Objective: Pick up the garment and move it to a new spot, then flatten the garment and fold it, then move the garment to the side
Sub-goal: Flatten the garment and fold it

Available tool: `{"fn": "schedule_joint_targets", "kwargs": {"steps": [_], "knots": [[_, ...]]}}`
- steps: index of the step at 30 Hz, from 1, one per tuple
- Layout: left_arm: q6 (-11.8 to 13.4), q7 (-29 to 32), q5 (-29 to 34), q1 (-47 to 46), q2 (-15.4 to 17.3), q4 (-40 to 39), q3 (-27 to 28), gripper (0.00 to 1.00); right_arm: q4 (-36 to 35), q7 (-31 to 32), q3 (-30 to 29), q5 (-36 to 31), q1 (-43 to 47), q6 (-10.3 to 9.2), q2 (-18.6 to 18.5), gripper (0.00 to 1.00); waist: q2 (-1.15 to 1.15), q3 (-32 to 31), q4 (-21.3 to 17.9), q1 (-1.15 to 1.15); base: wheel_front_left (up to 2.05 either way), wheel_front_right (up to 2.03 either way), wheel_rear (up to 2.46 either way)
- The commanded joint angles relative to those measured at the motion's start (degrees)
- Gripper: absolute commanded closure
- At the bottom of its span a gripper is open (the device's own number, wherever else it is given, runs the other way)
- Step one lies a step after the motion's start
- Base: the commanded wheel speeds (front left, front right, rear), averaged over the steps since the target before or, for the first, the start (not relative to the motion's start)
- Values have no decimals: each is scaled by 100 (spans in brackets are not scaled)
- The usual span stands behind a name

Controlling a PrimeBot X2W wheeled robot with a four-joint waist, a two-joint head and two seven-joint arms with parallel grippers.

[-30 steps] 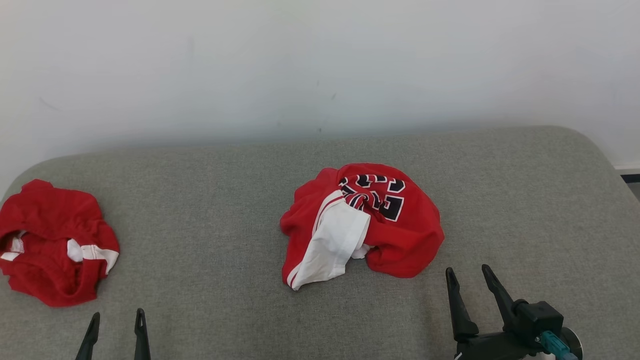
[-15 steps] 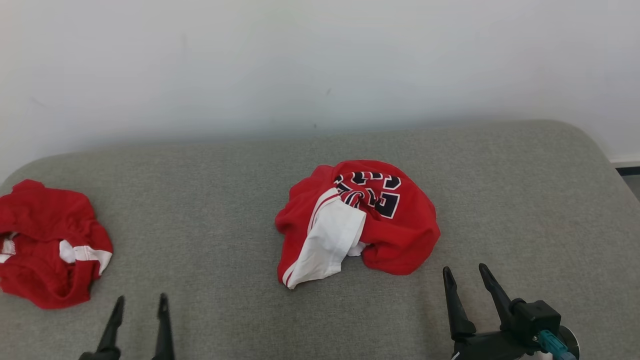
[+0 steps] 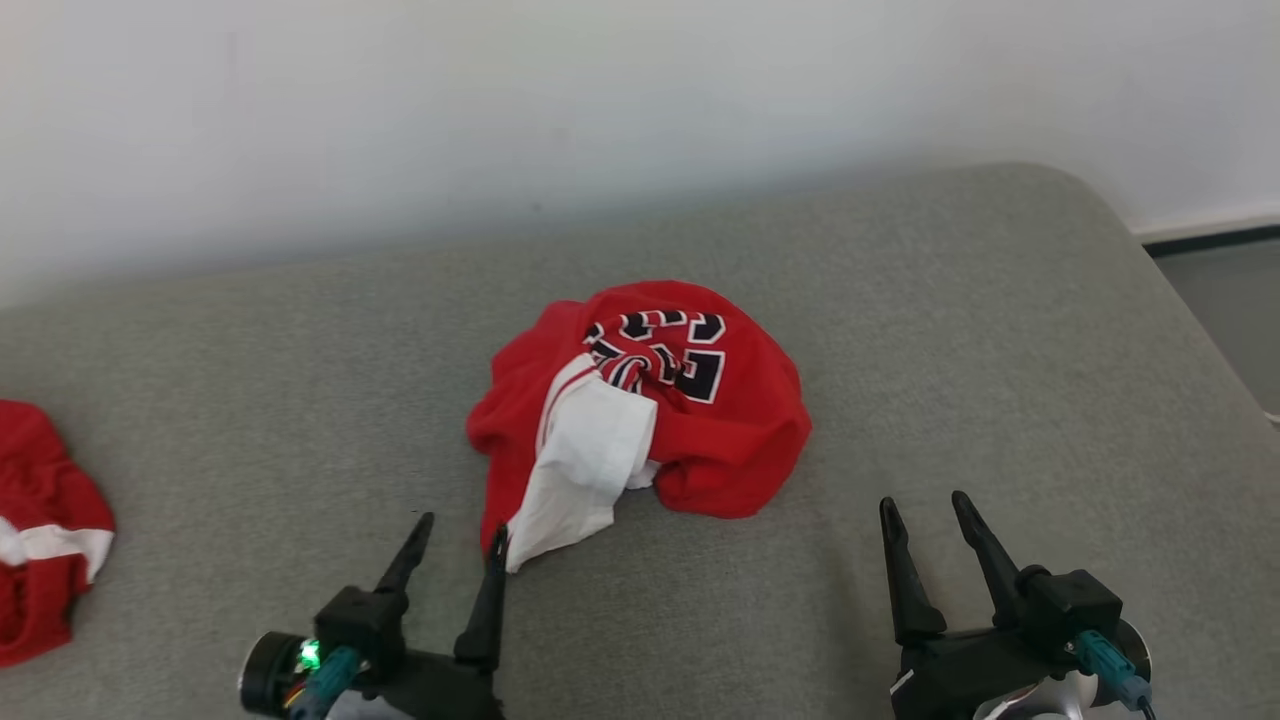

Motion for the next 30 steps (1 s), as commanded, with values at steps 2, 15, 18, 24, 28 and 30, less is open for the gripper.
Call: {"fn": "schedule_joint_targets", "kwargs": {"steps": [2,15,18,24,28,30], "knots": [[-19,-15,-33,-253,-18,281,-120,0,22,-42,-14,48,-80,18,11,0,-1,358,-356,0,0,0,0],[18,-16,15,-684,45,1253,-69,100,166,-134,-77,-2,-141,18,12,0,-1,384,-432,0,0,0,0],[21,-17,-2,-605,66,1102,58,100,168,-146,-63,-2,-100,18,11,0,-1,255,-257,0,0,0,0],[85,-17,132,-313,270,491,281,100,205,-155,-84,39,65,18,11,0,-1,8,157,0,0,0,0],[159,-17,227,45,544,61,403,100,231,-161,-43,96,166,18,10,0,-1,-148,466,0,0,0,0],[193,15,163,286,646,-128,469,100,251,-164,-1,120,199,18,10,0,-1,-198,571,0,0,0,0]]}}
